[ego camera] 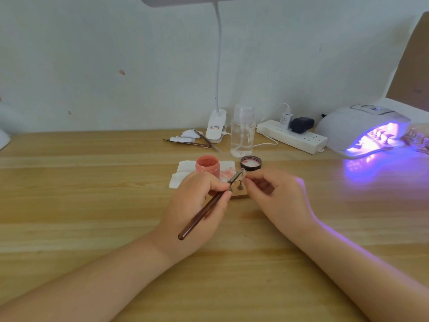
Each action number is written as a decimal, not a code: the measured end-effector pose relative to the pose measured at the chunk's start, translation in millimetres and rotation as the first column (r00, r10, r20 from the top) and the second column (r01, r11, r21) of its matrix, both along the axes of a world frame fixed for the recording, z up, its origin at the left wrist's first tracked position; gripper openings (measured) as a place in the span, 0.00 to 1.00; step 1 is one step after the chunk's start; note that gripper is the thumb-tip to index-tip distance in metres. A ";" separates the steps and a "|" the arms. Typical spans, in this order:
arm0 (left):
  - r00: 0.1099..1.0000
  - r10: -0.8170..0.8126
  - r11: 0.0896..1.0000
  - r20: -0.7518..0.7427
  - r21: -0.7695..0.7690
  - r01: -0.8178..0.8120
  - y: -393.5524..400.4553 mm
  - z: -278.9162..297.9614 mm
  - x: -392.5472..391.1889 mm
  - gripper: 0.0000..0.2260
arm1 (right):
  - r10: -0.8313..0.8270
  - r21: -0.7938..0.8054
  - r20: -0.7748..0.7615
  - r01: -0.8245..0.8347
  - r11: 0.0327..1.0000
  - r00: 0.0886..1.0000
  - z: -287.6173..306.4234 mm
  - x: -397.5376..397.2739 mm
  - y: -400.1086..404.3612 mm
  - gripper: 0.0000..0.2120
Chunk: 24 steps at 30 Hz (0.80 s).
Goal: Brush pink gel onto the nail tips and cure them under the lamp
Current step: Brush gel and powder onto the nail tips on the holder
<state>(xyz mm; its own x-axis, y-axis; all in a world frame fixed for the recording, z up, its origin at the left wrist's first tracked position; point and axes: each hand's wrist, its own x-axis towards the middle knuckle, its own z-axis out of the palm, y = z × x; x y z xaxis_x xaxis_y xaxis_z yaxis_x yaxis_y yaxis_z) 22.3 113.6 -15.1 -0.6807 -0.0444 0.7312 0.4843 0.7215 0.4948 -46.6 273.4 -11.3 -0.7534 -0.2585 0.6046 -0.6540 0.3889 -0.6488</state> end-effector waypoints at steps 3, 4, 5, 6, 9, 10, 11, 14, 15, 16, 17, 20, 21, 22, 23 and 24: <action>0.999 -0.042 0.998 -0.028 -0.045 0.040 -1.4 1.7 2.3 0.07 | -0.005 0.001 -0.013 0.005 1.000 1.000 0.1 0.3 -0.2 0.05; 0.998 -0.055 0.998 -0.025 -0.039 0.054 -2.0 0.7 1.7 0.07 | -0.007 0.007 -0.011 0.007 1.000 1.000 0.0 0.2 -0.3 0.05; 0.998 -0.066 0.997 -0.025 -0.031 0.065 -2.4 0.3 2.1 0.06 | -0.007 0.013 -0.006 0.007 1.000 1.000 -0.2 0.0 -0.3 0.05; 0.997 -0.078 0.997 -0.025 -0.019 0.077 -2.3 0.6 2.9 0.06 | -0.006 0.016 0.005 0.006 1.000 1.000 -0.4 -0.2 0.0 0.05; 0.993 -0.115 0.993 -0.020 0.014 0.116 -4.6 -0.1 3.8 0.05 | -0.005 0.016 0.032 0.005 1.000 0.999 -0.8 -0.6 0.3 0.05; 0.993 -0.120 0.992 -0.019 0.023 0.120 -4.7 0.3 3.9 0.05 | -0.007 0.021 0.035 0.007 1.000 0.999 -0.8 -0.4 0.2 0.05; 0.992 -0.127 0.991 -0.018 0.032 0.128 -5.3 0.1 3.9 0.05 | -0.011 0.024 0.038 0.010 1.000 0.999 -0.8 -0.4 0.0 0.04; 0.989 -0.142 0.988 -0.030 0.055 0.144 -5.7 0.5 5.3 0.04 | -0.019 0.009 0.064 0.019 1.000 0.998 -1.1 -1.3 0.1 0.04; 0.989 -0.144 0.987 -0.038 0.067 0.147 -5.7 0.7 5.8 0.03 | -0.019 0.003 0.074 0.019 1.000 0.997 -1.2 -1.8 0.3 0.04; 0.989 -0.144 0.986 -0.046 0.083 0.147 -5.0 1.2 6.1 0.03 | -0.017 0.001 0.080 0.017 1.000 0.997 -1.4 -2.2 0.5 0.04; 0.990 -0.135 0.985 -0.051 0.099 0.140 -3.8 2.4 6.5 0.02 | -0.014 0.000 0.080 0.014 1.000 0.997 -1.6 -2.4 0.5 0.04; 0.994 -0.091 0.983 -0.051 0.153 0.098 -1.4 4.3 5.3 0.03 | -0.005 -0.008 0.052 0.006 1.000 0.999 -2.0 -2.1 -0.2 0.04; 0.995 -0.089 0.980 -0.038 0.173 0.095 -1.4 4.8 4.5 0.05 | -0.003 -0.013 0.041 0.003 1.000 0.999 -2.2 -2.0 -0.6 0.04; 0.995 -0.093 0.977 -0.025 0.192 0.096 -1.9 4.4 3.9 0.07 | 0.000 -0.018 0.032 0.001 1.000 0.999 -2.5 -1.9 -0.8 0.05; 0.995 -0.098 0.973 -0.015 0.209 0.099 -2.4 3.5 3.4 0.08 | 0.001 -0.021 0.025 -0.001 1.000 1.000 -2.8 -1.9 -0.9 0.05; 0.994 -0.106 0.968 -0.004 0.227 0.104 -3.1 2.6 3.2 0.08 | 0.003 -0.024 0.021 -0.002 1.000 1.000 -3.0 -2.0 -1.0 0.05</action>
<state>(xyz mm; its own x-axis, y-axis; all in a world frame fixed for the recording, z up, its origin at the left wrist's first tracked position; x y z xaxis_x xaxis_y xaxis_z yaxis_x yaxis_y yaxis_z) 25.4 110.5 -12.5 -0.6960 -0.1367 0.7050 0.5468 0.5355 0.6436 -48.5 272.3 -14.3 -0.7652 -0.2462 0.5948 -0.6413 0.3717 -0.6712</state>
